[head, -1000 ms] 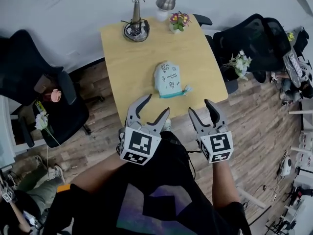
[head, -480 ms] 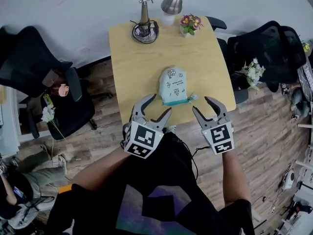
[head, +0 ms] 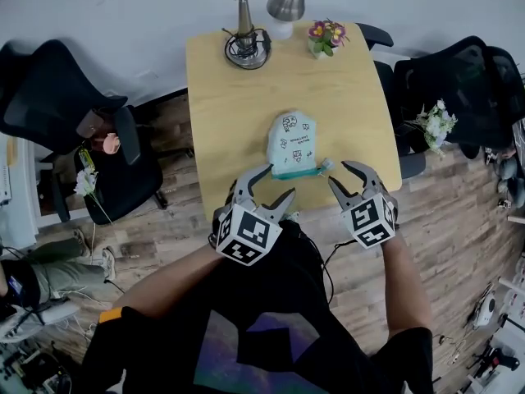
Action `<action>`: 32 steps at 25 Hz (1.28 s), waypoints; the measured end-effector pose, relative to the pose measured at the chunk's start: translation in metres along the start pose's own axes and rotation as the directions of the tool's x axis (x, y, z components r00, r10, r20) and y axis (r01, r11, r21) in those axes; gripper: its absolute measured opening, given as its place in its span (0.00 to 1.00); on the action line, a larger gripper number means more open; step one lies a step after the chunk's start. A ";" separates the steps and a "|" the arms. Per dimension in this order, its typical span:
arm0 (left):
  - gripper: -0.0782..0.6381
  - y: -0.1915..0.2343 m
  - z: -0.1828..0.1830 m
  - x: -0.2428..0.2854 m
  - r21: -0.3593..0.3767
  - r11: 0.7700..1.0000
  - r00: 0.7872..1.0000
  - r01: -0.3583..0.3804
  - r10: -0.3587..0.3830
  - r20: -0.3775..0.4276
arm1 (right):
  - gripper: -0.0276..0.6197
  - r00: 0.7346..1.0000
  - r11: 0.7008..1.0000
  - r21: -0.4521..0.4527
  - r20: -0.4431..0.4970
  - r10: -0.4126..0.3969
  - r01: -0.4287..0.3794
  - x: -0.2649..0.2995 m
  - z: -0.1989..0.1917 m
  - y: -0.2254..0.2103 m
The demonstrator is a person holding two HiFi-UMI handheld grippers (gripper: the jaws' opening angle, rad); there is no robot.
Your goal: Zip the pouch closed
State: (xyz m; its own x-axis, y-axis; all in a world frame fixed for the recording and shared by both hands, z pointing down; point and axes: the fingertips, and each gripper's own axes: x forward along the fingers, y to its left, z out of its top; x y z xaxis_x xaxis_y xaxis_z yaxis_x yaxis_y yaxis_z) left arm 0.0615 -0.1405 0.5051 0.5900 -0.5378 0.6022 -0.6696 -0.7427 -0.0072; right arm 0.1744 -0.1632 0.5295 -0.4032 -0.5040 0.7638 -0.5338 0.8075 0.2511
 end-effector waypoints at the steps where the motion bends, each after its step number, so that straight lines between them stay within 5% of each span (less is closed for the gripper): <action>1: 0.47 0.000 -0.002 0.002 -0.004 1.000 1.000 -0.002 0.002 -0.007 | 0.33 1.000 1.000 -0.019 -0.011 0.010 -0.011 0.004 -0.004 0.001; 16: 0.47 0.006 -0.019 0.021 -0.043 0.999 0.996 -0.022 0.018 -0.085 | 0.29 0.983 0.960 -0.231 -0.131 0.130 -0.158 0.051 -0.034 0.005; 32: 0.47 0.022 -0.026 0.026 -0.112 0.991 0.994 -0.069 0.058 -0.097 | 0.25 0.922 0.872 -0.331 -0.268 0.278 -0.359 0.078 -0.051 0.016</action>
State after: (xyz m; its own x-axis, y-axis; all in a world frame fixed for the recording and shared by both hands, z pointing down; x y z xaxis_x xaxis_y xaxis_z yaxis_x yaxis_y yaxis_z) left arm 0.0503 -0.1604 0.5410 0.5038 -0.5386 0.6754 -0.7549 -0.6546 0.0412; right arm 0.1723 -0.1745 0.6236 -0.3210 -0.1583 0.9338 -0.0746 0.9871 0.1417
